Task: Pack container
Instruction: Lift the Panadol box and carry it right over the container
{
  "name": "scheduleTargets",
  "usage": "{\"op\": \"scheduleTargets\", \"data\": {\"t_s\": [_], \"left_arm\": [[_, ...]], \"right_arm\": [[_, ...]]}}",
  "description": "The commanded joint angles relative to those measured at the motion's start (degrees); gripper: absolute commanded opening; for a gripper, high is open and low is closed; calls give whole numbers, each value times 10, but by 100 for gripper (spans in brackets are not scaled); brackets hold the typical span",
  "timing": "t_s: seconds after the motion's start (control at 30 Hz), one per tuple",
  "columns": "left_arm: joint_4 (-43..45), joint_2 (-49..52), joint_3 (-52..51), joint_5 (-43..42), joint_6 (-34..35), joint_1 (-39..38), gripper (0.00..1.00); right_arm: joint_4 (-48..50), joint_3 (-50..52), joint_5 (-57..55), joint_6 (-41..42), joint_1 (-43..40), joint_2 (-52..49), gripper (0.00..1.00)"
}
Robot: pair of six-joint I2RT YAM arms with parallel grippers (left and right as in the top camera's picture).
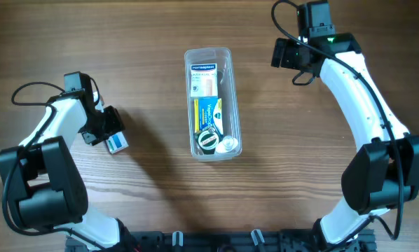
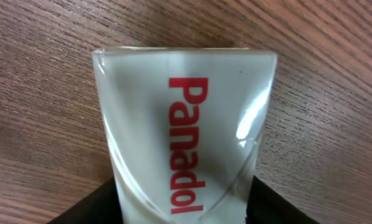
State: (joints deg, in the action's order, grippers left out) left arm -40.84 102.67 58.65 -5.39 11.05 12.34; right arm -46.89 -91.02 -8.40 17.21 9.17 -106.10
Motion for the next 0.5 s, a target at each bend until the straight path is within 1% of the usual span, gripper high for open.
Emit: {"op": "scheduleTargets", "data": {"t_s": [0.0, 0.2, 0.27, 0.33, 0.47], "left_arm": [[6, -7, -7, 10, 1, -2, 57], [17, -7, -7, 9, 1, -2, 55], [17, -7, -6, 9, 2, -2, 52], [17, -7, -5, 9, 2, -2, 52], [17, -10, 0, 9, 23, -2, 52]], "right_arm": [[1, -8, -5, -6, -1, 12, 100], [1, -8, -5, -7, -1, 12, 100], [1, -8, -5, -6, -1, 12, 100], [1, -8, -5, -7, -1, 12, 100], [1, -8, -5, -7, -1, 12, 100]]}}
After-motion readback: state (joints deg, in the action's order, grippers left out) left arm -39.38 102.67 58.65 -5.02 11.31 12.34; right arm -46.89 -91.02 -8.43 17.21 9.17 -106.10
